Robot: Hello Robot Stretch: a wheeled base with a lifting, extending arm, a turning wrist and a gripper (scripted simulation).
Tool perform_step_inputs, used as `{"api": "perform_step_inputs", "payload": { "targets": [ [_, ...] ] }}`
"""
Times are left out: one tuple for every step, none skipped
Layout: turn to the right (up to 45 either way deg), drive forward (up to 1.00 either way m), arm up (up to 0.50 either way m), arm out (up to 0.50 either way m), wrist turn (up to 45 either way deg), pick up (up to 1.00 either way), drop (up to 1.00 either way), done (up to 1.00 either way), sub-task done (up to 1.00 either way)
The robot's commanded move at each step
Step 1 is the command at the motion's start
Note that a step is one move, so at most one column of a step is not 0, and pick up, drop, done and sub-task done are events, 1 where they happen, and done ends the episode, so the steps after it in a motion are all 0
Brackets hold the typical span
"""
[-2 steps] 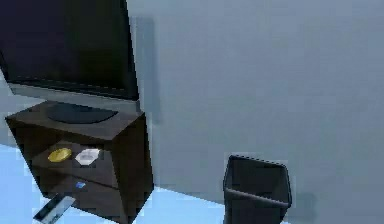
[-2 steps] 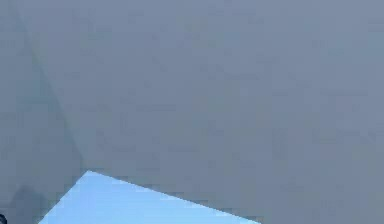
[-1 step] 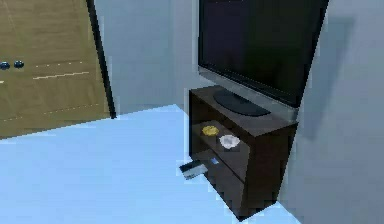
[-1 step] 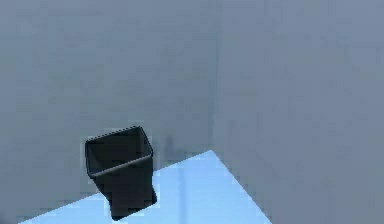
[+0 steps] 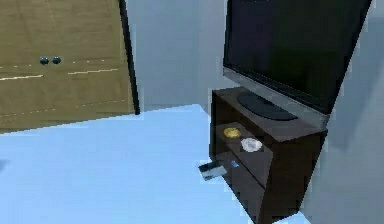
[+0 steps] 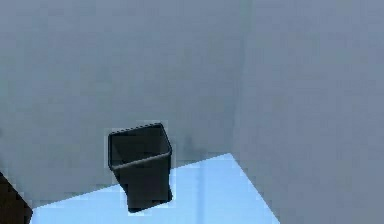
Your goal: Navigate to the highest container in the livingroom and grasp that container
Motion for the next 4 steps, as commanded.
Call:
{"api": "perform_step_inputs", "payload": {
  "targets": [
    [0.0, 0.60, 0.00, 0.00, 0.0, 0.00, 0.00, 0.00, 0.00],
    [-45.0, 0.00, 0.00, 0.00, 0.0, 0.00, 0.00, 0.00, 0.00],
    [-45.0, 0.00, 0.00, 0.00, 0.0, 0.00, 0.00, 0.00, 0.00],
    [-45.0, 0.00, 0.00, 0.00, 0.0, 0.00, 0.00, 0.00, 0.00]
  ]
}}
